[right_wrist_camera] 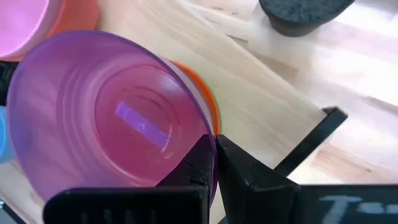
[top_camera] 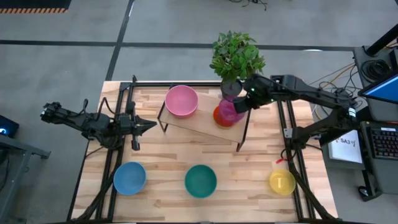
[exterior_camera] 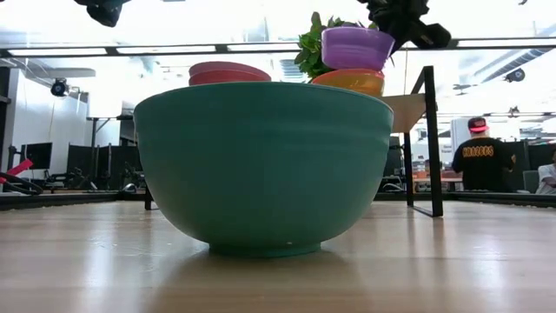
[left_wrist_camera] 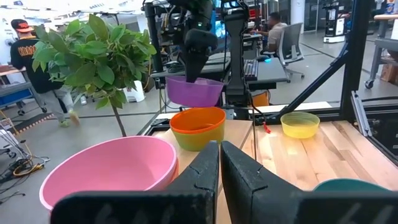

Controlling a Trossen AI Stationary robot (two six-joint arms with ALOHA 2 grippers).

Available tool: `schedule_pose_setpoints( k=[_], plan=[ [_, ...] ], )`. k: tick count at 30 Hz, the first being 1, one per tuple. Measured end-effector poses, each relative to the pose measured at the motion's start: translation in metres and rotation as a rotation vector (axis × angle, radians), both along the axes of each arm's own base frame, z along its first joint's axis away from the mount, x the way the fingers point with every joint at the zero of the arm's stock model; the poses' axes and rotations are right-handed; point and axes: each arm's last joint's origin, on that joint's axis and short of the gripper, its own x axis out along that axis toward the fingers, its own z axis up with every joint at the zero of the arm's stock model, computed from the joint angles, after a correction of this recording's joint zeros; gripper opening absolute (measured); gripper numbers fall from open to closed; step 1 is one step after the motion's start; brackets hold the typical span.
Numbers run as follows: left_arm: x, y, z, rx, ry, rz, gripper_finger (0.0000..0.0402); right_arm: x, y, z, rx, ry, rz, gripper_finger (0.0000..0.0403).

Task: Place and stack bowls onto a shelf
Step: Stack the violet bowl on top of the light orange bowl on the shelf

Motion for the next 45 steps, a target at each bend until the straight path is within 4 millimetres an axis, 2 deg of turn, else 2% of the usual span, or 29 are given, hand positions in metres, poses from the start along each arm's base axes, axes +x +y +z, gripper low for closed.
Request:
schedule_pose_setpoints(
  k=[10,18,25,30,34,38,41,45],
  plan=[
    [0.000,0.000,0.000,0.006,0.004,-0.003,0.0000,0.018,-0.007,-0.014,0.008,0.064,0.046,0.0015],
    [0.000,0.000,0.000,0.006,0.005,-0.004,0.0000,0.025,-0.008,-0.019,0.007,0.086,0.083,0.0068],
    [0.000,0.000,0.000,0.009,0.006,-0.004,0.0000,0.020,-0.007,-0.014,-0.001,0.067,0.082,0.0097],
    [0.000,0.000,-0.001,0.010,0.008,-0.004,0.0000,0.011,-0.005,0.001,-0.029,0.014,0.089,0.0098],
    [0.000,0.000,-0.001,0.010,0.008,-0.005,0.0000,0.001,0.000,0.012,-0.160,0.016,0.150,0.0091],
    [0.000,0.000,-0.001,0.011,0.012,-0.005,0.0000,-0.003,0.007,0.008,-0.256,0.038,0.228,0.0057],
    [0.000,0.000,-0.001,0.012,0.014,-0.004,0.0000,0.001,0.011,0.006,-0.333,-0.048,0.283,0.0020],
    [0.000,0.000,-0.001,0.020,0.016,-0.005,0.0000,0.005,0.018,0.003,-0.483,-0.180,0.426,0.0010]
  ],
)
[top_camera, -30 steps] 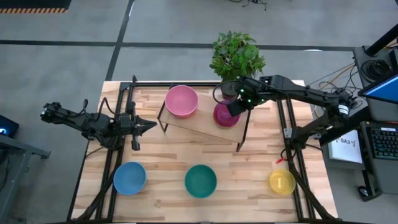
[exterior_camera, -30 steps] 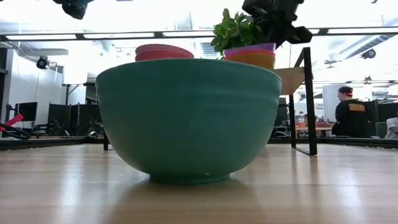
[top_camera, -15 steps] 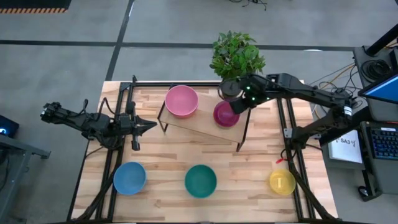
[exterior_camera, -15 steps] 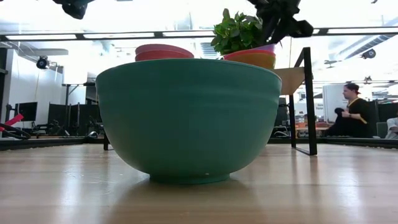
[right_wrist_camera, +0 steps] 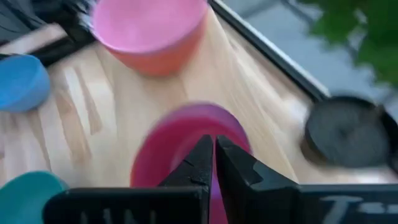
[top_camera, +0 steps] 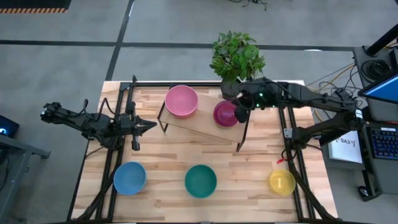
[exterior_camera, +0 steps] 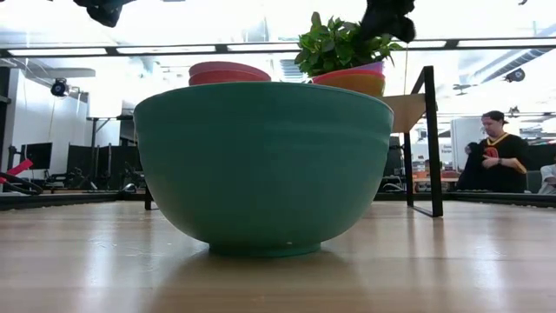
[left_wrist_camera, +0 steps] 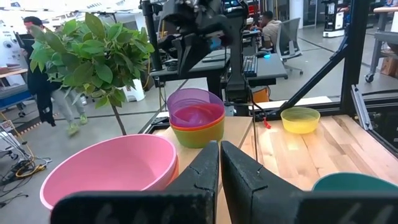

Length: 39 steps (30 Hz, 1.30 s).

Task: Place and stack bowls onto a shelf
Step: Stack the violet bowl on top of the light orange bowl on the shelf, then stack the light blue bowl on top of the pink bowl on the shelf

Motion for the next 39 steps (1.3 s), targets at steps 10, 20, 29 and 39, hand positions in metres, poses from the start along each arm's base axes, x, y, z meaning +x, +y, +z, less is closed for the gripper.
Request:
schedule_pose_setpoints(
  k=[10,20,29,39],
  plan=[
    [0.000,0.000,0.000,0.001,0.002,0.000,0.0000,0.001,-0.004,-0.047,-0.231,-0.110,-0.030,0.0009],
    [0.000,0.000,0.000,0.008,0.003,0.000,0.0000,-0.004,-0.004,-0.077,-0.214,-0.084,-0.059,0.0009],
    [0.000,0.000,0.000,0.008,0.003,0.000,0.0000,-0.003,-0.002,-0.067,-0.233,-0.118,-0.049,0.0009],
    [0.000,0.000,-0.001,0.010,0.010,0.000,0.0000,0.005,0.036,-0.061,-0.247,-0.201,0.080,0.0009]
  ],
)
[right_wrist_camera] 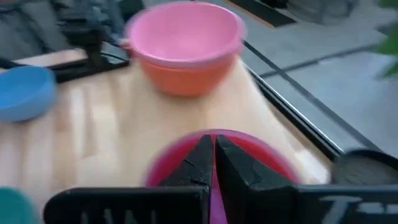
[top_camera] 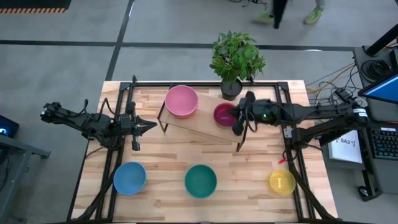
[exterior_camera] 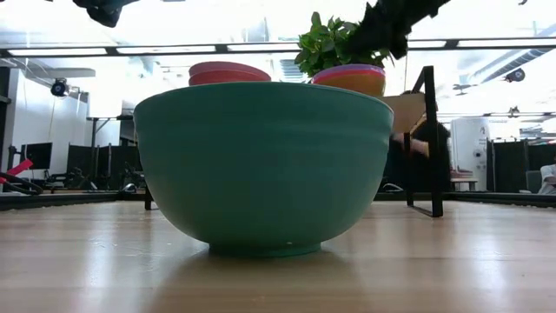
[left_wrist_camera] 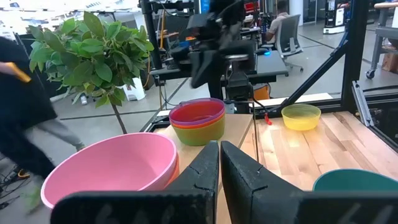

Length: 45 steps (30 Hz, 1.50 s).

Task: Place and stack bowls onto a shelf
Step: Stack the light blue bowl on top of the pink bowl on the shelf

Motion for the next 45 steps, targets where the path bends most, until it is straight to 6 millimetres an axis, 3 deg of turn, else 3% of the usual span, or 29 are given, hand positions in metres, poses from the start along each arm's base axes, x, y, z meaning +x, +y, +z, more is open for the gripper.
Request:
schedule_pose_setpoints(
  k=[12,17,25,31,36,45],
  plan=[
    [0.013,-0.005,-0.007,-0.081,0.039,0.004,0.0000,-0.008,0.093,-0.001,-0.046,-0.025,0.319,0.0009],
    [0.034,-0.015,-0.017,-0.185,0.094,-0.085,0.0000,-0.019,0.132,-0.008,-0.097,-0.010,0.387,0.0009],
    [0.078,-0.035,-0.016,-0.308,0.194,-0.207,0.0000,-0.027,0.169,-0.026,-0.186,0.033,0.441,0.0009],
    [0.107,-0.046,-0.010,-0.299,0.356,-0.182,0.0000,-0.028,0.183,-0.045,-0.263,-0.049,0.542,0.0009],
    [0.127,-0.056,-0.011,-0.292,0.456,-0.167,0.0008,-0.035,0.176,-0.052,-0.286,-0.180,0.637,0.0009],
    [0.149,-0.068,-0.029,-0.349,0.570,-0.140,0.0091,-0.053,0.154,-0.062,-0.243,-0.303,0.732,0.0009]
  ],
)
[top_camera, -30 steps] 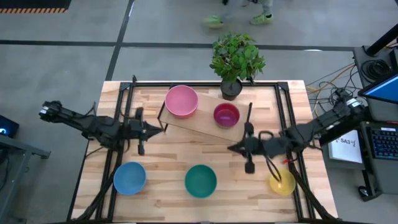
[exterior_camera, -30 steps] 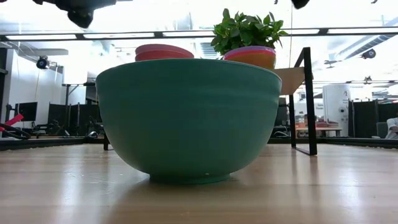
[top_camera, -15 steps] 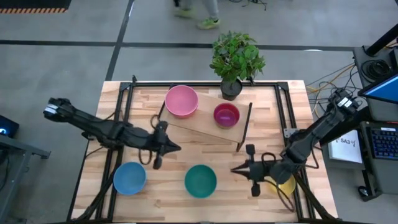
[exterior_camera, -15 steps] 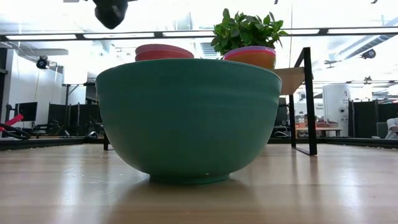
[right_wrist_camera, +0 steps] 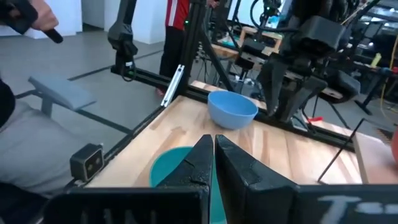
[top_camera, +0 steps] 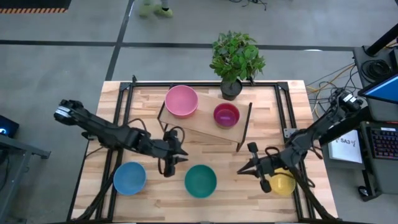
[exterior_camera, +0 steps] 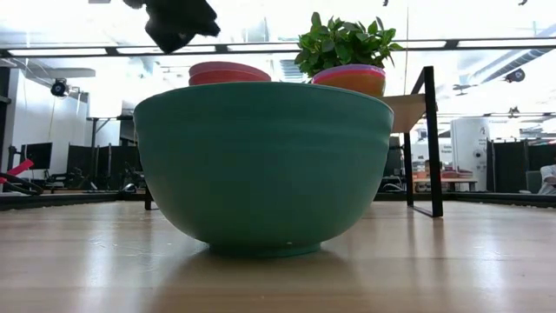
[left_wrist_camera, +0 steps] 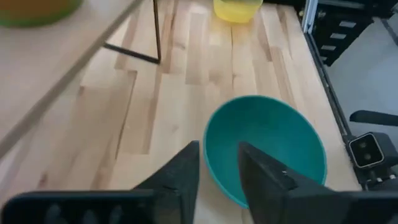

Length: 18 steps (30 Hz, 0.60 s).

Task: Place and stack bowls onto a shelf
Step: Stack the light blue bowl on top of the pink bowl on the shelf

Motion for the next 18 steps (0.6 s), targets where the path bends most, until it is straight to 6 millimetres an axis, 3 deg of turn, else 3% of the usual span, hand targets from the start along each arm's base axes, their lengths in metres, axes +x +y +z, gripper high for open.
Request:
schedule_pose_setpoints(
  k=[11,18],
  plan=[
    [0.039,-0.018,-0.038,0.002,0.131,0.032,0.0248,-0.013,-0.010,-0.003,0.046,-0.008,0.003,0.0009],
    [0.056,-0.025,-0.063,-0.012,0.213,0.077,0.0264,-0.014,-0.010,-0.003,0.029,-0.010,0.030,0.0009]
  ],
)
